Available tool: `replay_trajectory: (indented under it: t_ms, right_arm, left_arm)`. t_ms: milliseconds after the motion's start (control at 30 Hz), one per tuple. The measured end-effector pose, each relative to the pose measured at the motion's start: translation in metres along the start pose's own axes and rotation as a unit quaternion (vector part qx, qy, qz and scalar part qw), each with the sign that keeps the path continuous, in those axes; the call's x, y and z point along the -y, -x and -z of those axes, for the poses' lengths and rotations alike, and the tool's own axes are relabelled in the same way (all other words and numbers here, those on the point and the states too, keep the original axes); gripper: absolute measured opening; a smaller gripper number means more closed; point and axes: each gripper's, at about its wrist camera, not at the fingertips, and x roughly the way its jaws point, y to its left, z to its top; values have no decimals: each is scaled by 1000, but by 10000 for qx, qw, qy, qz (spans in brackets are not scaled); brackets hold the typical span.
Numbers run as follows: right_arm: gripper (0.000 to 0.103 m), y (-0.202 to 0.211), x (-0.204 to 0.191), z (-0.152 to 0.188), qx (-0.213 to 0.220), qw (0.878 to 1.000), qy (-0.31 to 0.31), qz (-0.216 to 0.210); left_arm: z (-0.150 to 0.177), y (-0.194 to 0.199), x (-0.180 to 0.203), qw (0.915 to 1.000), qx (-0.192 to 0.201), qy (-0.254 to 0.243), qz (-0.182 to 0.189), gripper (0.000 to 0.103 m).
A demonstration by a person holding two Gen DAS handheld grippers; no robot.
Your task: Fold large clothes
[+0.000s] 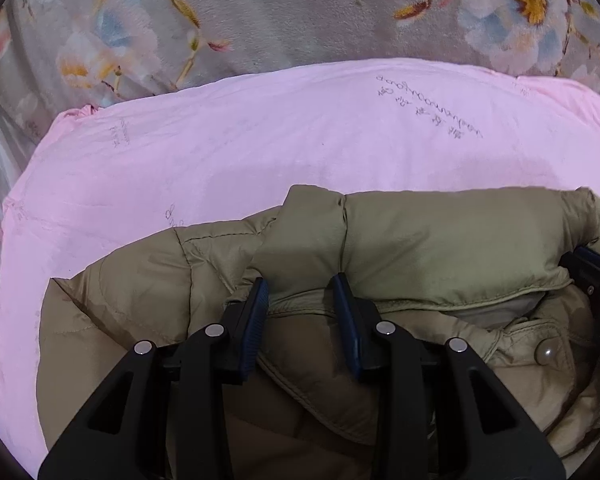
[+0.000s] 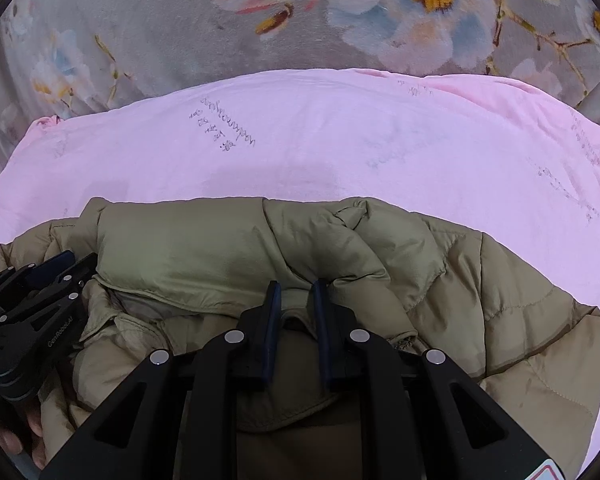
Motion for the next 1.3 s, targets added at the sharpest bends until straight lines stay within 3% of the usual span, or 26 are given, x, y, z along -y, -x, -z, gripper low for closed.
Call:
replay_trajectory:
  t_ms: [133,300,333,367,533,667,900,1067,1200,1300]
  right_arm:
    - [17,20,3,-4,61,9998,-163,-128]
    - [17,45,-19,-29,356,9984,-65,-440]
    - [17,44,-26,-34,346,9980,-17,-529]
    - [17,40,-33,-38,306,9979,47,-563]
    - [17,3,-53,-22,-182,9979,371,-499]
    - [17,-4,-48,-14,-249,9971,305,-648]
    - [17,-12,-44,-11,-284,9964,212,-764]
    - [17,-14,-40,-11,-270,9955,139,-893]
    - [0,-9,-17,-11,-194,9924,-403,-1146]
    - [0,-6,-1,-6,-311,9910,-659,-1119]
  left_arm:
    - [-3,8,-19,9980,-27,389,490,34]
    - [-27,35,-35,9934,41,875,734,36]
    - [-32,38,-35,9927,52,924,771,40]
    - [-38,37,-30,9929,-2,915,758,45]
    - [-30,0,-5,9940,-573,723,581,46]
    - [-12,-4,3,9969,-334,574,424,47]
    - [-8,-4,16,9996,-155,225,59,46]
    - [-7,-3,17,9997,-139,197,16,46]
    - [-6,-4,17,9997,-127,191,20,46]
    - [-6,-4,17,9998,-127,181,16,46]
